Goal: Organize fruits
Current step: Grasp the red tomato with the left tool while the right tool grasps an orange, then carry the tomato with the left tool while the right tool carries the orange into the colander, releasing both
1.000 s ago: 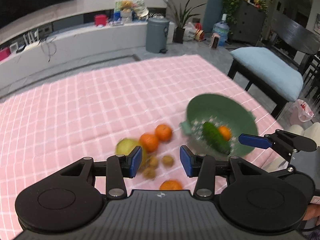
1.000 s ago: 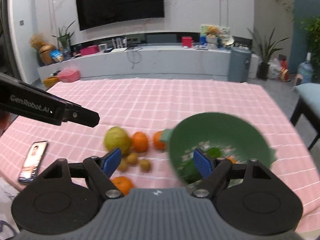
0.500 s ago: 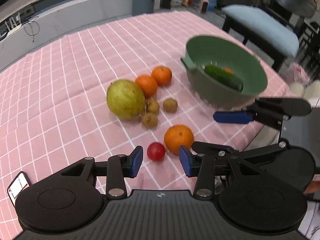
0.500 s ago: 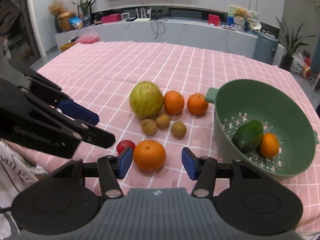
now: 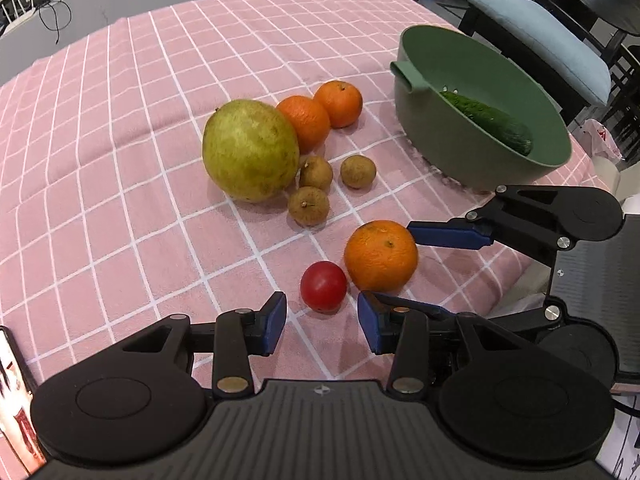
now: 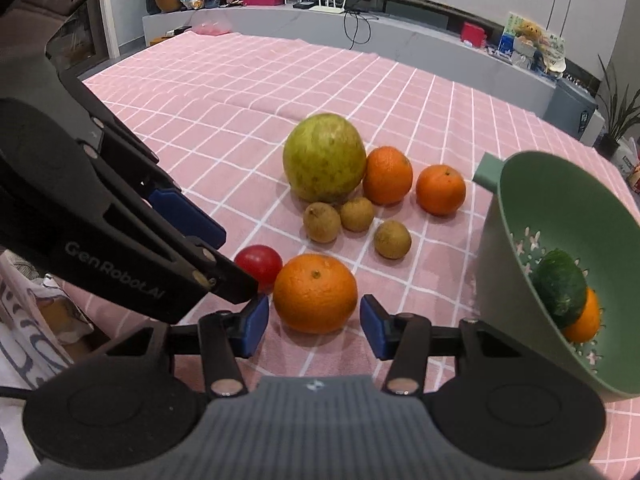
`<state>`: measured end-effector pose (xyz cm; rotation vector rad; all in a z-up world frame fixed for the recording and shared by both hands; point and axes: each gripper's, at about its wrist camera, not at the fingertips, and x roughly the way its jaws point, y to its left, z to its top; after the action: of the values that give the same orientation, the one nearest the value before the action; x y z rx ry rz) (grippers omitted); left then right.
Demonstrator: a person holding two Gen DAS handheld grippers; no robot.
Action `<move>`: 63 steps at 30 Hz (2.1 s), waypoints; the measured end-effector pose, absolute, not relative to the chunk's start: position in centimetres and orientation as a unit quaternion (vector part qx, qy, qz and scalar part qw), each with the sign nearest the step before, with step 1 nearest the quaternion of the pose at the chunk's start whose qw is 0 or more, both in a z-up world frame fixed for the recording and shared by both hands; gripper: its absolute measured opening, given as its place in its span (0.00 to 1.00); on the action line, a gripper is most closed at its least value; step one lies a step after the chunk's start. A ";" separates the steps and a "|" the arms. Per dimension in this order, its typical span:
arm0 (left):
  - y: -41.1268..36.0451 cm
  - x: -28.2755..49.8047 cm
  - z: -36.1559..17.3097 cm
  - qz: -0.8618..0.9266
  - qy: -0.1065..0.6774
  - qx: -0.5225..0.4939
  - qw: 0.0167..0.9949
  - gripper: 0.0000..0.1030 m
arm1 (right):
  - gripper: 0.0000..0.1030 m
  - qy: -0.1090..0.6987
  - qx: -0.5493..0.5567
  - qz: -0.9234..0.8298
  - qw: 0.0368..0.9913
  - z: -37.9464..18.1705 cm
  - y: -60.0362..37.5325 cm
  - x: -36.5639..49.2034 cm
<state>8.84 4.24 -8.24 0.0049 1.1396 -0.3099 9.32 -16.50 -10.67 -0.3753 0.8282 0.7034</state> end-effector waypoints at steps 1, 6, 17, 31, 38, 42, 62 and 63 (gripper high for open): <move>4.3 9.0 -8.3 -0.145 0.538 0.001 0.830 0.47 | 0.46 0.394 -0.174 0.333 0.839 -10.8 -16.5 9.5; 4.4 9.8 -9.0 -0.143 0.543 0.000 0.828 0.44 | 0.44 0.400 -0.159 0.340 0.836 -11.0 -16.6 10.1; 4.0 10.1 -9.4 -0.150 0.543 -0.006 0.826 0.27 | 0.43 0.399 -0.154 0.342 0.837 -11.2 -16.7 10.2; 4.0 9.2 -5.4 -0.102 0.503 -0.022 0.858 0.26 | 0.42 0.382 -0.106 0.329 0.857 -7.9 -18.5 9.4; 2.9 8.8 -1.4 -0.104 0.462 -0.055 0.879 0.26 | 0.42 0.335 -0.097 0.311 0.884 -3.8 -20.7 8.8; 1.9 9.2 0.2 -0.104 0.451 -0.075 0.883 0.26 | 0.42 0.323 -0.104 0.294 0.894 -2.2 -22.3 9.0; -5.9 16.9 0.6 -0.159 0.459 -0.080 0.871 0.27 | 0.42 0.347 -0.145 0.210 0.902 -1.3 -29.1 16.2; -6.0 17.2 0.2 -0.159 0.462 -0.080 0.869 0.26 | 0.42 0.352 -0.146 0.207 0.901 -1.6 -29.2 16.7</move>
<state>17.18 -6.04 0.24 -0.1678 0.9674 -0.3328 16.66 -29.22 -1.61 -0.3021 0.7277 0.4279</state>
